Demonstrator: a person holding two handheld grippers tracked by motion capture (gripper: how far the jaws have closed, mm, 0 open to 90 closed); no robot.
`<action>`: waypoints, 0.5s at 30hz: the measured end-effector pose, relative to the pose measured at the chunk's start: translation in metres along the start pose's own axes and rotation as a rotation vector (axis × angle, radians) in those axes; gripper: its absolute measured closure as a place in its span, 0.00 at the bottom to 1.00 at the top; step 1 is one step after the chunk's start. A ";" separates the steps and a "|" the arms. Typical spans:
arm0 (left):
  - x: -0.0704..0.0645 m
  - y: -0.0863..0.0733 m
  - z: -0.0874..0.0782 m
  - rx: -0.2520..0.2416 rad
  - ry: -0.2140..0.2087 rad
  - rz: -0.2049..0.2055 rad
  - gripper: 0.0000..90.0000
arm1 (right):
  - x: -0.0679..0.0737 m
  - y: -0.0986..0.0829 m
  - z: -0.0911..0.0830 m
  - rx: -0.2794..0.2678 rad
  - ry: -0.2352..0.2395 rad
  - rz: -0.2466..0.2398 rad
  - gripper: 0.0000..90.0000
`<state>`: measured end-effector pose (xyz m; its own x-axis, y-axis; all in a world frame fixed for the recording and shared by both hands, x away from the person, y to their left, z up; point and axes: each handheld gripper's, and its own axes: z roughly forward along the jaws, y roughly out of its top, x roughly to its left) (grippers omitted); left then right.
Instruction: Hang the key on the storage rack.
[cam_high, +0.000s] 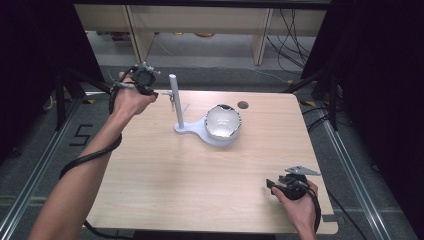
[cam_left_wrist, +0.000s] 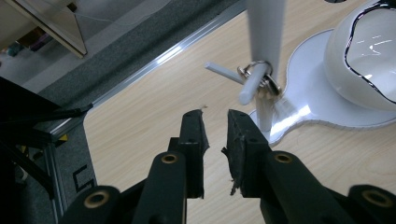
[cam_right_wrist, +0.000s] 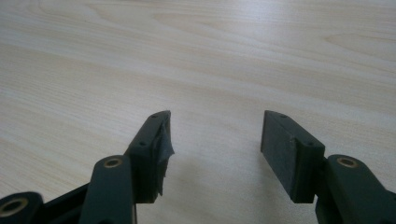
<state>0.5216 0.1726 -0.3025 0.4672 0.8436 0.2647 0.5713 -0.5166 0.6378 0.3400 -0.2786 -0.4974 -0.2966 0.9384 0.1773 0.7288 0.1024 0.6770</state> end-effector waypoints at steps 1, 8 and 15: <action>0.000 -0.001 0.000 -0.004 0.003 0.000 0.82 | 0.001 0.000 0.000 0.004 -0.002 0.008 0.49; 0.001 -0.010 -0.004 -0.015 -0.005 0.028 0.70 | 0.002 0.000 0.002 0.003 -0.023 0.015 0.49; 0.003 -0.022 -0.010 -0.040 0.001 0.043 0.58 | -0.004 0.000 0.001 -0.015 -0.006 -0.047 0.49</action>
<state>0.5034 0.1875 -0.3082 0.4900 0.8209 0.2934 0.5234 -0.5462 0.6540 0.3419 -0.2826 -0.4984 -0.3266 0.9347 0.1404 0.7046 0.1418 0.6953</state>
